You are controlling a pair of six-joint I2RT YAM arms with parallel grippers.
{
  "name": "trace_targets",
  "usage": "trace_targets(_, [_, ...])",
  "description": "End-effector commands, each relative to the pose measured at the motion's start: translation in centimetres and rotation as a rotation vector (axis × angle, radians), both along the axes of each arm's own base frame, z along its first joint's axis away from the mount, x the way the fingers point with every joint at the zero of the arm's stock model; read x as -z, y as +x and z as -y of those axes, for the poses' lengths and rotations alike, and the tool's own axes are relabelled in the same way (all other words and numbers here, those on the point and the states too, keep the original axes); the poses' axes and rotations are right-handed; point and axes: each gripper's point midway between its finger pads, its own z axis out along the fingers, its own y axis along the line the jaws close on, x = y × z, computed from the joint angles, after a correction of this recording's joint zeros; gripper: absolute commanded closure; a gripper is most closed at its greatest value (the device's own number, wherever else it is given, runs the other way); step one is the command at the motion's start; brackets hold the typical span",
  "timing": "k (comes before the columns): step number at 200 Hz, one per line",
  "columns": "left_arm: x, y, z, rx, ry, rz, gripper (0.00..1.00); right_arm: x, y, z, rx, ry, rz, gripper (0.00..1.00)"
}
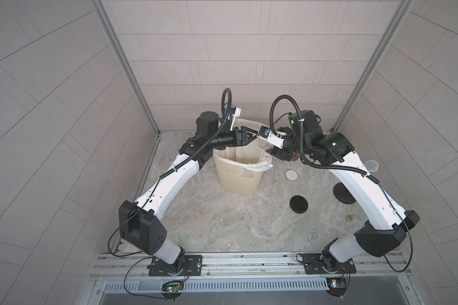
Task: Empty the moldy dried flower tea in the jars
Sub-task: Pour the moldy dried flower tea into the trash bin.
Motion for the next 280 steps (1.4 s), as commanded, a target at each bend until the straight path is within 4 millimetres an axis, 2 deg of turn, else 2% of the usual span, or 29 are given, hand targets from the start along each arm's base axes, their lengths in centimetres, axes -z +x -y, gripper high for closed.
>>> trace_targets(1, [0.1, -0.8, 0.8, 0.045, 0.008, 0.011, 0.42, -2.3, -0.3, 0.4, -0.003, -0.005, 0.100, 0.64])
trace_targets(45, [2.1, -1.5, 1.7, 0.068, 0.071, -0.009, 0.47, -2.5, -0.6, -0.2, -0.021, 0.017, 0.101, 0.63])
trace_targets(80, [3.3, -1.1, 2.1, 0.044, 0.126, -0.012, 0.57, -2.4, -1.0, -0.9, -0.041, 0.018, 0.096, 0.63])
trace_targets(130, [4.1, -0.7, 2.3, 0.035, 0.162, -0.025, 0.87, -1.9, -1.1, -1.1, -0.049, -0.046, 0.113, 0.62])
trace_targets(167, [4.3, -0.6, 2.4, 0.043, 0.176, -0.034, 1.00, -1.8, -1.1, -1.3, -0.051, -0.078, 0.131, 0.50])
trace_targets(191, [4.2, -0.4, 2.3, 0.039, 0.184, -0.028, 1.00, -1.9, -1.1, -1.0, -0.040, -0.081, 0.134, 0.41])
trace_targets(206, [4.0, -0.1, 2.0, 0.028, 0.183, -0.026, 1.00, -1.7, -1.2, -0.7, -0.032, -0.094, 0.128, 0.31])
trace_targets(229, [3.2, 0.8, 1.2, -0.003, 0.163, -0.025, 1.00, -1.6, -2.0, -0.6, -0.053, -0.101, 0.105, 0.22])
trace_targets(255, [2.7, 1.6, 0.8, -0.014, 0.137, -0.028, 1.00, -1.6, -2.6, -0.5, -0.065, -0.087, 0.092, 0.07])
trace_targets(280, [2.5, 2.0, 0.5, -0.021, 0.131, -0.028, 1.00, -1.7, -2.8, -0.3, -0.055, -0.070, 0.092, 0.00])
